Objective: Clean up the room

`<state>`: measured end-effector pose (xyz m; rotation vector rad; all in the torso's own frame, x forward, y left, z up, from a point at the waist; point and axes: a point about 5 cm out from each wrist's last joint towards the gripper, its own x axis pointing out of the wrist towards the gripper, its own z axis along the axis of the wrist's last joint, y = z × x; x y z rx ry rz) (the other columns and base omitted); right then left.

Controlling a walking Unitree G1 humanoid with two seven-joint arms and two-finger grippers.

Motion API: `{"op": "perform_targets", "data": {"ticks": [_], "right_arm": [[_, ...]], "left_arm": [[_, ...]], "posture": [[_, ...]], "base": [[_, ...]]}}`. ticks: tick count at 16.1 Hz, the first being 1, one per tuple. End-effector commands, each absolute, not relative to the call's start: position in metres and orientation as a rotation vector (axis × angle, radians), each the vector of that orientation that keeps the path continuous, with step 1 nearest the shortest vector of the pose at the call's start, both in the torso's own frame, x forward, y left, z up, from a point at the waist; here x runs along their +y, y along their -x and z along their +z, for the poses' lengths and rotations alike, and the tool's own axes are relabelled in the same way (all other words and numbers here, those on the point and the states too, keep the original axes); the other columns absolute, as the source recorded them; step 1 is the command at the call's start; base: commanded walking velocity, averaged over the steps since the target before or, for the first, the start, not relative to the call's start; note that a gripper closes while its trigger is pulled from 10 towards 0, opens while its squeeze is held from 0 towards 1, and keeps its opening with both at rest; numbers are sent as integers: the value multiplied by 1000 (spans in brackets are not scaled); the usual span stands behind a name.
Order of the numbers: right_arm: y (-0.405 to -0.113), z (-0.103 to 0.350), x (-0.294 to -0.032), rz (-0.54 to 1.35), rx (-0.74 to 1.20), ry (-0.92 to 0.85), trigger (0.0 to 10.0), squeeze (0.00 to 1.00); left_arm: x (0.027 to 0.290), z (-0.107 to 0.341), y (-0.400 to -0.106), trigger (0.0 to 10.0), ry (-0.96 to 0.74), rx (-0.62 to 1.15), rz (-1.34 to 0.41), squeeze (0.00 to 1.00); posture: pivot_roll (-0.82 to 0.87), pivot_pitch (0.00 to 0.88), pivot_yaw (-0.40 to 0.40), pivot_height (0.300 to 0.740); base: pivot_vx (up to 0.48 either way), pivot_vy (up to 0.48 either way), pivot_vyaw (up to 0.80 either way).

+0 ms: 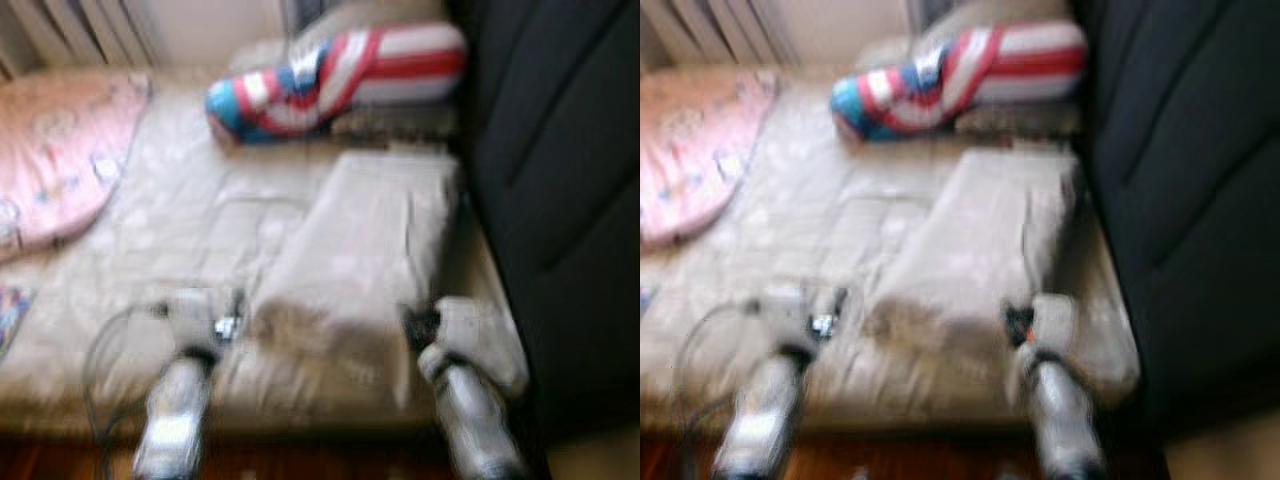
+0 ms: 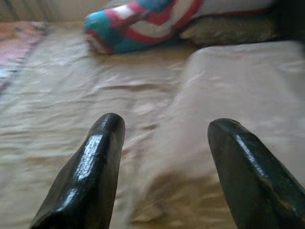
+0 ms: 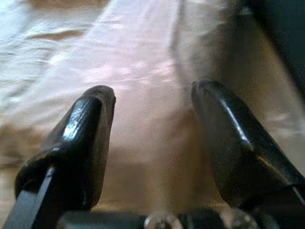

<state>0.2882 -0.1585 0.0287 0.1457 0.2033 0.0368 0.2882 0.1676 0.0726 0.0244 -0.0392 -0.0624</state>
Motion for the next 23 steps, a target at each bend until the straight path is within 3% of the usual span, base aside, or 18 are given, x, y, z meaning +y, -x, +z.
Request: {"op": "perform_targets", "data": {"ticks": [1, 13, 14, 15, 19, 22, 23], "right_arm": [[-290, 31, -150, 53, 197, -165, 10000, 0], [-294, -2, -164, -47, 459, -242, 10000, 0], [-296, -1, -163, -56, 466, -260, 10000, 902], [-299, 0, -158, -47, 478, -301, 10000, 1000], [-303, 2, -148, -74, 500, -236, 10000, 1000], [-310, 8, -157, -156, 488, -242, 10000, 1000], [-311, 10, -163, -195, 481, -271, 10000, 788]], "left_arm": [[179, 71, -286, 10000, -35, -23, -37, 0], [181, 78, -283, 10000, -43, -41, -64, 0], [182, 79, -282, 10000, -46, -43, -66, 0], [183, 81, -281, 10000, -51, -47, -67, 0], [189, 92, -274, 10000, -58, -60, -63, 0], [195, 95, -268, 10000, -56, -55, -45, 0], [196, 96, -267, 10000, -58, -50, -45, 0]], "posture": [[2, 142, -24, 704], [58, 167, 8, 704], [72, 171, 15, 704], [85, 177, 20, 704], [159, 226, 51, 704], [177, 250, 62, 704], [176, 254, 64, 704]], "base": [[259, 0, 0], [20, 0, 0], [0, 0, 0], [0, 0, 0], [0, 0, 0], [0, 0, 0], [0, 0, 0]]}}
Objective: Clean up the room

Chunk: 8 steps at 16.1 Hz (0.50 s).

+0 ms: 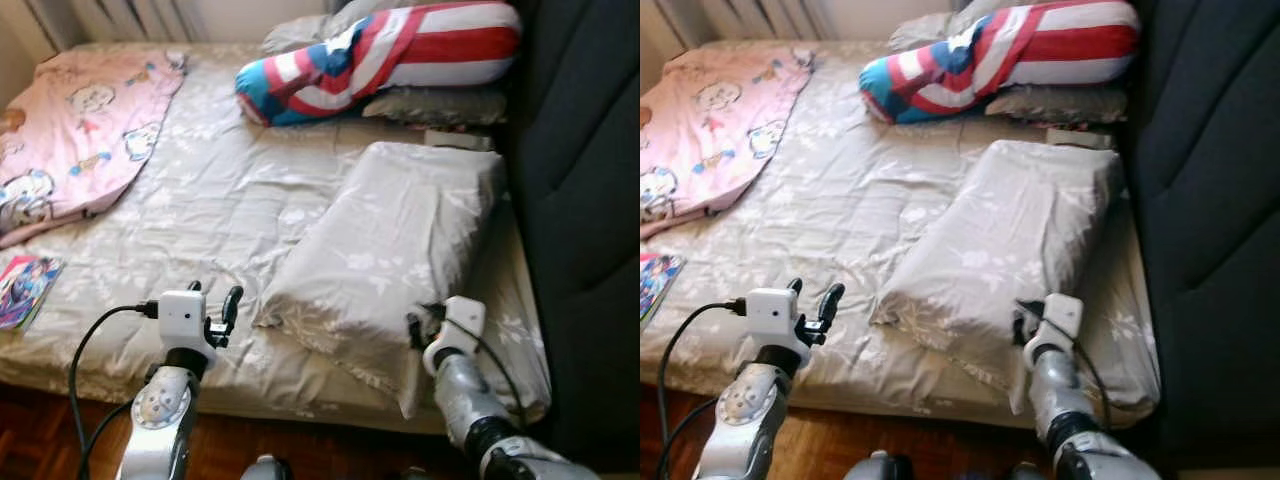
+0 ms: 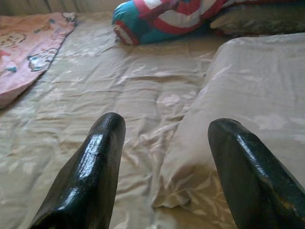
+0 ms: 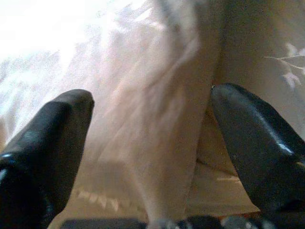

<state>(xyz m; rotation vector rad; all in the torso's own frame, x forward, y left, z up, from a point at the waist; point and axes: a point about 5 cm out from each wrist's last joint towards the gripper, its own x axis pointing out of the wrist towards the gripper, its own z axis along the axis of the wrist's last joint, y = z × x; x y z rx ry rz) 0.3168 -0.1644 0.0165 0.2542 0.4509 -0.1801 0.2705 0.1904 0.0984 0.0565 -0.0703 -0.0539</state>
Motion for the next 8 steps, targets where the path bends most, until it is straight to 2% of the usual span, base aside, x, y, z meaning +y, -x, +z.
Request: {"op": "perform_targets", "data": {"ticks": [1, 2, 8], "right_arm": [[-311, 10, -165, -207, 481, -278, 10000, 118], [-311, 11, -172, -240, 468, -265, 10000, 0], [-296, -6, -179, -266, 552, -386, 10000, 0]], "left_arm": [[196, 96, -266, 10000, -58, -48, -45, 0], [196, 96, -264, 10000, -58, -40, -47, 0], [193, 103, -254, 10000, -51, -34, -54, 0]], "posture": [[172, 259, 65, 704], [171, 259, 64, 704], [210, 291, 77, 704]], "base": [[0, 0, 0], [0, 0, 0], [0, 0, 0]]}}
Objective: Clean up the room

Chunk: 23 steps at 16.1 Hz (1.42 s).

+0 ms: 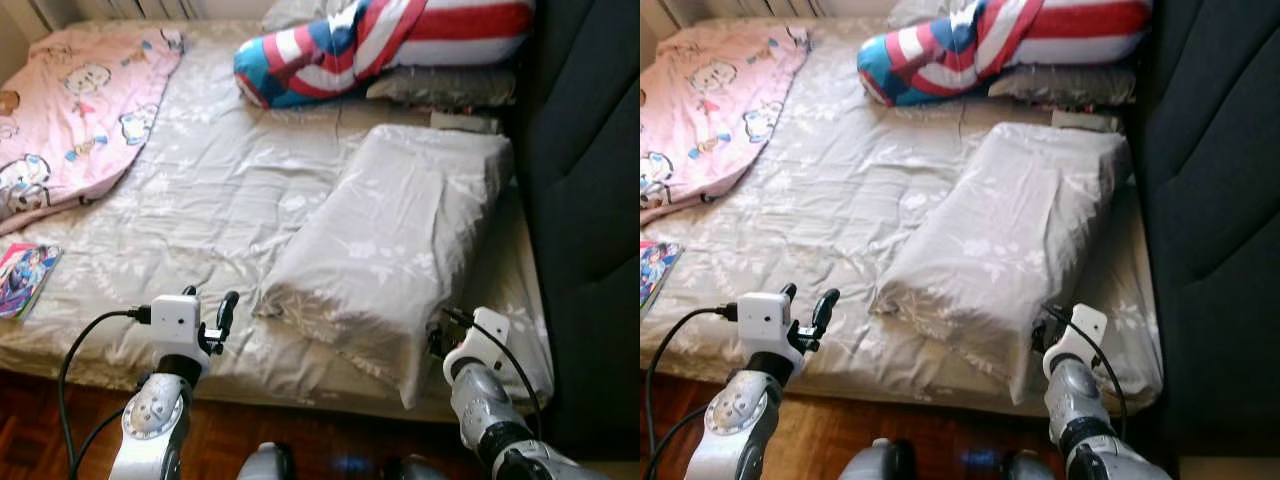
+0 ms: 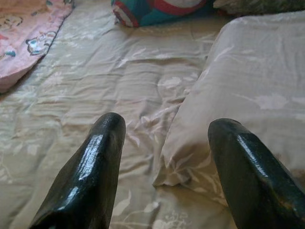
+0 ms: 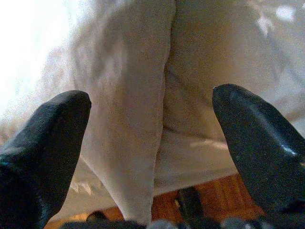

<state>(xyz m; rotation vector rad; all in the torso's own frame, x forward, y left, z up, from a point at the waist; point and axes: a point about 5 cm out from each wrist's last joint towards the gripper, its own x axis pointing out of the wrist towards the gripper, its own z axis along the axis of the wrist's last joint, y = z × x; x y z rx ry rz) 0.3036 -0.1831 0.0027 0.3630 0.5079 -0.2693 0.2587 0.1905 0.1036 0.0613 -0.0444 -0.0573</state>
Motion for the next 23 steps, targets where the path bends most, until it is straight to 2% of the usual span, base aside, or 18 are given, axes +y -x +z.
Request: {"op": "perform_targets", "data": {"ticks": [1, 5, 12, 23], "right_arm": [[-296, -7, -179, -269, 551, -398, 10000, 0], [-297, -5, -178, -270, 531, -484, 10000, 0], [-302, 0, -173, -242, 485, -527, 10000, 0], [-299, -4, -170, -225, 511, -446, 10000, 0]], "left_arm": [[193, 103, -254, 10000, -52, -33, -54, 0], [194, 112, -248, 10000, -57, -31, -62, 0], [196, 128, -237, 10000, -75, -33, -74, 0], [208, 143, -219, 10000, -114, -11, -57, 0]], "posture": [[213, 291, 77, 704], [252, 306, 112, 704], [306, 333, 152, 704], [372, 373, 189, 704]], "base": [[0, 0, 0], [0, 0, 0], [0, 0, 0], [0, 0, 0]]}}
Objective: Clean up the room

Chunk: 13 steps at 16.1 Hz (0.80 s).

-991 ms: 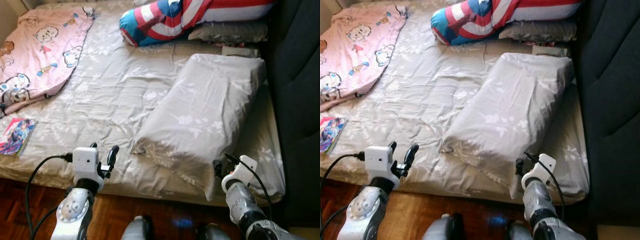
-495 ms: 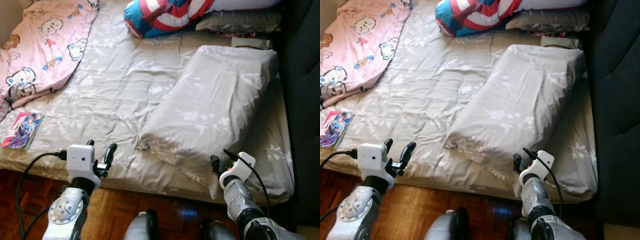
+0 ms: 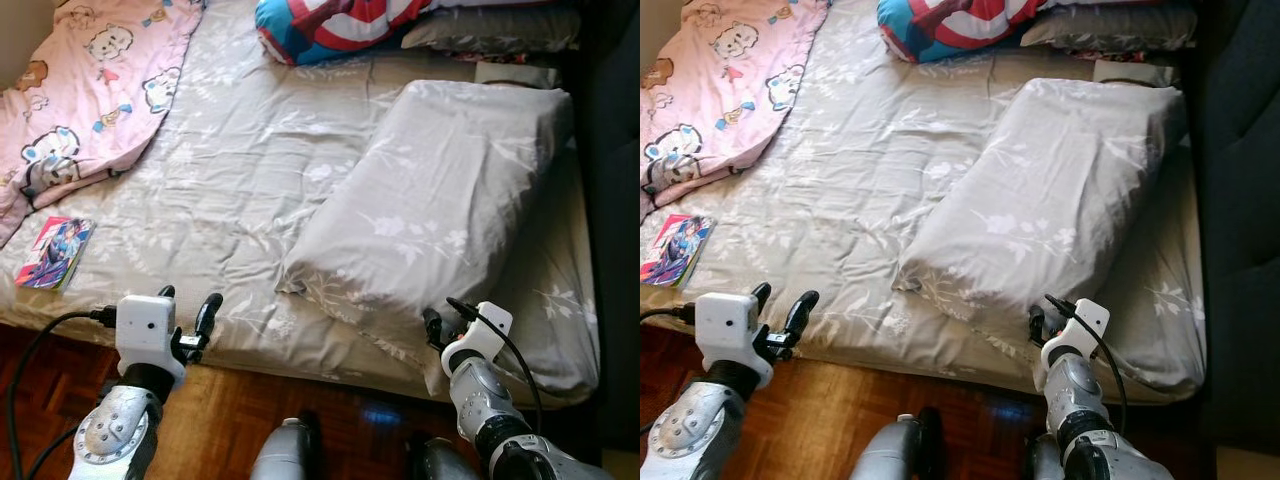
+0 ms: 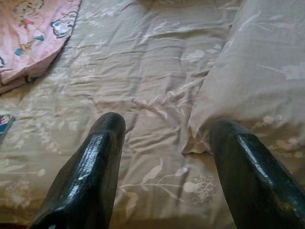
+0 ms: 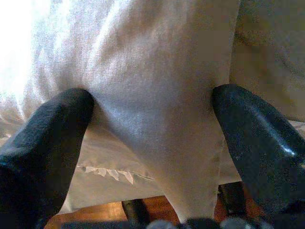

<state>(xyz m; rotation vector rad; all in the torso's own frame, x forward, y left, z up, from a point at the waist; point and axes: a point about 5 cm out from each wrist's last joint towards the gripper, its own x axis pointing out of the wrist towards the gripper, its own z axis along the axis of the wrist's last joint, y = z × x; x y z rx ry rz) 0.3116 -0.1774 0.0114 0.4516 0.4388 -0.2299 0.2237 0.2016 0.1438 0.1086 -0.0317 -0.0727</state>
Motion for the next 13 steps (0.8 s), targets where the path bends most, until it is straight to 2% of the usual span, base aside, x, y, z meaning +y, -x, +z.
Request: {"op": "perform_targets", "data": {"ticks": [1, 6, 7, 8, 9, 13], "right_arm": [[-300, -2, -171, -230, 500, -451, 10000, 0], [-304, 3, -173, -226, 469, -424, 10000, 0], [-304, 3, -173, -226, 472, -419, 8706, 0], [-304, 3, -173, -226, 471, -420, 431, 0], [-304, 3, -172, -223, 472, -419, 0, 0], [-303, 1, -167, -203, 480, -409, 0, 0]], "left_arm": [[209, 145, -218, 10000, -117, -12, -56, 0], [209, 152, -215, 10000, -119, -17, -53, 0], [210, 153, -212, 10000, -121, -14, -49, 0], [210, 154, -211, 10000, -121, -11, -48, 0], [211, 155, -211, 10000, -123, -8, -45, 0], [211, 157, -210, 10000, -121, -2, -42, 0]], "posture": [[382, 379, 194, 704], [396, 384, 199, 704], [402, 386, 202, 704], [402, 386, 202, 704], [405, 389, 202, 704], [405, 389, 201, 704]], "base": [[0, 0, 0], [0, 0, 0], [0, 0, 0], [0, 0, 0], [0, 0, 0], [0, 0, 0]]}}
